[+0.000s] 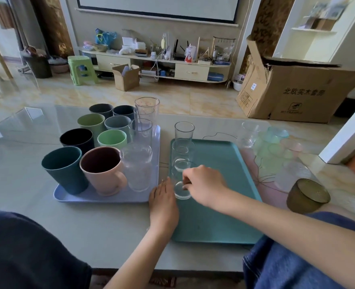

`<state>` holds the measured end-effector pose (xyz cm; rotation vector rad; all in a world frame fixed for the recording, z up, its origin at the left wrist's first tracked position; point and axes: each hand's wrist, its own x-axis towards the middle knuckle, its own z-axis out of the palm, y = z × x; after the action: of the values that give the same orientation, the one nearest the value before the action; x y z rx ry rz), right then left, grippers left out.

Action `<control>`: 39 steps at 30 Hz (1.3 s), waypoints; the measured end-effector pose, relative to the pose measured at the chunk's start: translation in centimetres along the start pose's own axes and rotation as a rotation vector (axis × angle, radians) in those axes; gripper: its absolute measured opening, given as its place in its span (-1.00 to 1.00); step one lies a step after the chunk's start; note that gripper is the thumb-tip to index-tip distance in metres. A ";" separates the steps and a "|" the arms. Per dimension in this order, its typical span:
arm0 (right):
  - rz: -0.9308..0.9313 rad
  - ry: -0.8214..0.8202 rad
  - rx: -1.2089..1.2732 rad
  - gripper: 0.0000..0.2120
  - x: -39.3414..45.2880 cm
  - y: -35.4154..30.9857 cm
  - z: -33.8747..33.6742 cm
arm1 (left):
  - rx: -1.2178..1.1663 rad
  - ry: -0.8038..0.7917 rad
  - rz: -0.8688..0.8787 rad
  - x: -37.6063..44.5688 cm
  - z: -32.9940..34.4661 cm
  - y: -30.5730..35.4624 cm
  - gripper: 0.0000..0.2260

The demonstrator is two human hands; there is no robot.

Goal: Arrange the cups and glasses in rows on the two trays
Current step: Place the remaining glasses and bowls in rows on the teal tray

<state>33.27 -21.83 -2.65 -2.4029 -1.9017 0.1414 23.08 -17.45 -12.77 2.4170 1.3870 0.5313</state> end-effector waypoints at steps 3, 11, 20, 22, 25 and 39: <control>-0.015 0.038 -0.036 -0.83 0.1 -0.4 0.4 | -0.090 0.036 -0.050 -0.1 -0.1 0.2 -0.45; -0.105 0.085 0.049 -0.63 0.2 0.1 0.2 | -0.096 0.082 -0.045 0.1 0.1 0.2 -0.54; 0.306 0.378 0.004 -0.76 6.7 11.1 -3.7 | 0.046 0.043 -0.014 1.5 -0.1 0.7 -0.40; 0.399 0.278 -0.078 -0.75 8.7 14.0 -3.6 | 0.038 0.048 -0.018 2.0 0.1 0.8 -0.39; 0.468 0.209 -0.138 -0.67 11.3 16.9 -3.6 | 0.041 0.055 -0.027 2.5 0.3 0.8 -0.40; 0.714 0.396 0.068 -0.70 16.8 21.5 0.8 | -0.084 0.093 -0.050 5.8 2.6 1.6 -0.44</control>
<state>57.78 -10.38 -6.36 -2.6830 -0.8206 -0.2141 28.18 -13.34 -13.36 2.3118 1.4289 0.6831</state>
